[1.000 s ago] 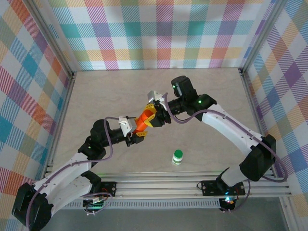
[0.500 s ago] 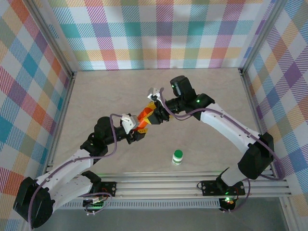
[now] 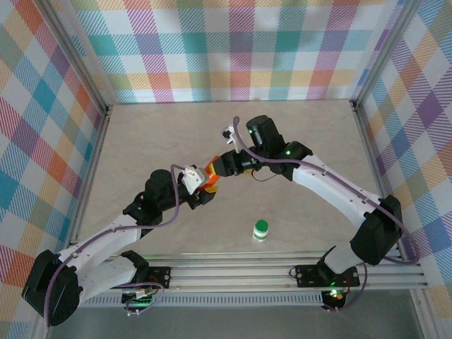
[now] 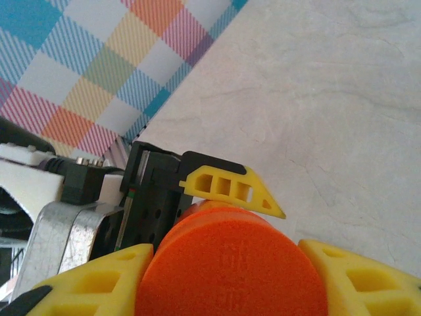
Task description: Sort the pills into containers
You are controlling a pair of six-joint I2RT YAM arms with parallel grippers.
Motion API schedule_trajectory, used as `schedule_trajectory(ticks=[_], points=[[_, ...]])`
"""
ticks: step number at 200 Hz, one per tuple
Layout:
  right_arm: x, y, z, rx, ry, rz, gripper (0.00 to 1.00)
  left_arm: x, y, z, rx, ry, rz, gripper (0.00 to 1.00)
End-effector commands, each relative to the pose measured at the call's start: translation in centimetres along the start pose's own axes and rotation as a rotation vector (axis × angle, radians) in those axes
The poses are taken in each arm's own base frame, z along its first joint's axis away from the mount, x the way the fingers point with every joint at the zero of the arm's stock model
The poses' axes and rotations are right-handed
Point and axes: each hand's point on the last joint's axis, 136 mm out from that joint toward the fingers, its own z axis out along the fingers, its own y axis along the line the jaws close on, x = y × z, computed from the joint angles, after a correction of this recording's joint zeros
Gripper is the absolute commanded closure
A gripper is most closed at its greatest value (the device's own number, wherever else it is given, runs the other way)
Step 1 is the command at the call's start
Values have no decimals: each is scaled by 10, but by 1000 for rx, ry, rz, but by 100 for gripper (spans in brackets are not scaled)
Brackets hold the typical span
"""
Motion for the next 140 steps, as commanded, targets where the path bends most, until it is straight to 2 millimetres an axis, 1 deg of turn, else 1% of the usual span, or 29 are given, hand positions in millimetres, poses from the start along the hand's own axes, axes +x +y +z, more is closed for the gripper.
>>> schedule_trajectory(ticks=[1,39,67,103,140], points=[[8,-36,9,154,-8,123,57,-87,-15,-13,45,-294,172,100],[3,-33,6,150,-30,138,52,-74,-18,-5,65,-266,150,100],[-5,-32,3,161,-63,128,49,-64,-18,-2,65,-250,144,100],[-13,-31,3,160,-75,127,42,-61,-20,-1,73,-255,136,100],[-17,-29,-1,156,-92,142,40,-60,-21,1,80,-252,134,100]])
